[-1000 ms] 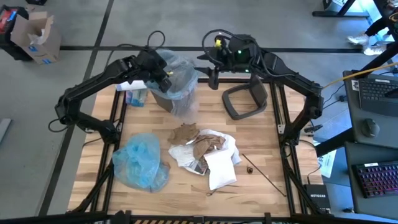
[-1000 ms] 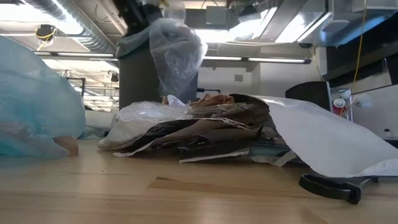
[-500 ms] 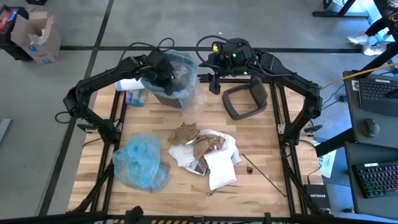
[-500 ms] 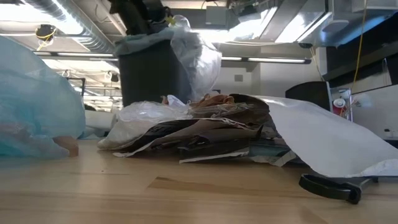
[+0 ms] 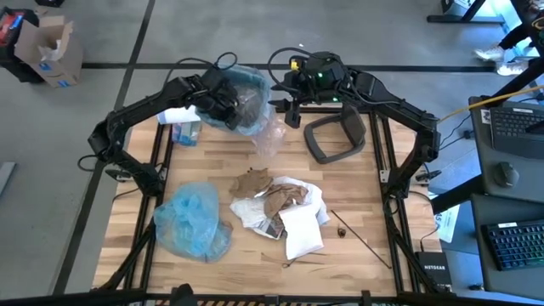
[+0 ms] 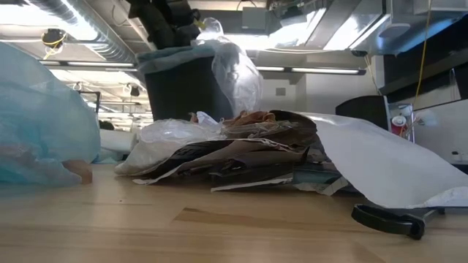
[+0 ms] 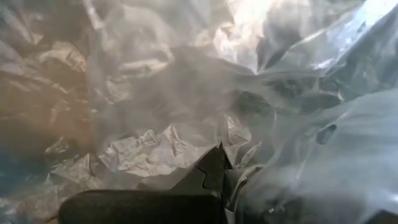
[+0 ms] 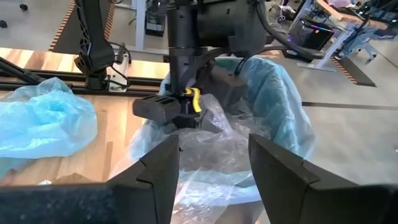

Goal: Pick and place trash into bin
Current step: Put the transparent cellophane into the trash bin

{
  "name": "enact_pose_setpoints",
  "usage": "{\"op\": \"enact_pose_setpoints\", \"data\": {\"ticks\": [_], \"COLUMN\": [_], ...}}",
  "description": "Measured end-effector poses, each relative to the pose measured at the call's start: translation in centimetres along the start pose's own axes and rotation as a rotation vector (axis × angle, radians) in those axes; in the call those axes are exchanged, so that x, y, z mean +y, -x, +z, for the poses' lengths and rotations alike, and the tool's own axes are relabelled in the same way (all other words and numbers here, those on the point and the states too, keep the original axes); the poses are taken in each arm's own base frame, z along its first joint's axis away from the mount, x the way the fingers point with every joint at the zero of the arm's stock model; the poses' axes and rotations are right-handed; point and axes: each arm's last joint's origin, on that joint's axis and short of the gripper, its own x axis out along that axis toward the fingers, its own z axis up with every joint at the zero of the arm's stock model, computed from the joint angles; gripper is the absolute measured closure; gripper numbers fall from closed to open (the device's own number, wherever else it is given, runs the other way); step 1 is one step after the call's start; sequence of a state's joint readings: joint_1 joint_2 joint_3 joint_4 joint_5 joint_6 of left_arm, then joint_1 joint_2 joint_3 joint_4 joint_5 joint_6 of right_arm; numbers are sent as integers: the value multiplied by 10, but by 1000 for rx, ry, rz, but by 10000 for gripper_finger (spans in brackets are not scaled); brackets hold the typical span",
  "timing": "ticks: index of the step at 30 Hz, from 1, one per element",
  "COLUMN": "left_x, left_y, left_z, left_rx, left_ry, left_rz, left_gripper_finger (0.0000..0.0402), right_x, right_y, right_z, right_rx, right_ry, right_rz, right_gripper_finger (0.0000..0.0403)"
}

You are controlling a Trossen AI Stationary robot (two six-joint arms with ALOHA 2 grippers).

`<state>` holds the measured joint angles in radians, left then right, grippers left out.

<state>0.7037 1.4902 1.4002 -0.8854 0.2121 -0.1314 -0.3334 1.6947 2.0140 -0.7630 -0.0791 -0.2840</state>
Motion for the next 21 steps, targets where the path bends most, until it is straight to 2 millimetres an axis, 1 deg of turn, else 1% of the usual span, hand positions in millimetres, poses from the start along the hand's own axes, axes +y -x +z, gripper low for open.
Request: {"op": "enact_pose_setpoints", "data": {"ticks": [5, 7, 9, 11, 14, 18, 21], "left_x": [0, 1, 1, 1, 0, 0, 0], "left_y": [0, 0, 0, 0, 1, 1, 1], "left_z": [-1, -1, -2, -2, -2, -2, -2], "left_rx": [7, 11, 22, 21, 22, 21, 22], "left_ry": [-1, -2, -3, -4, -10, -14, -21], "left_rz": [-1, 0, 1, 1, 0, 0, 0], "left_gripper_finger": [401, 401, 401, 401, 401, 401, 401], "right_x": [-4, -12, -24, -41, -75, -121, -146], "right_y": [0, 1, 0, -4, -15, -41, -70], "right_z": [-1, -2, -4, -12, -30, -61, -89], "right_rx": [29, 43, 60, 94, 131, 126, 152], "right_ry": [8, 30, 37, 42, 28, -28, -41], "right_rz": [-115, -193, -282, -336, -348, -290, -273], "right_gripper_finger": [219, 219, 219, 219, 219, 219, 219]}}
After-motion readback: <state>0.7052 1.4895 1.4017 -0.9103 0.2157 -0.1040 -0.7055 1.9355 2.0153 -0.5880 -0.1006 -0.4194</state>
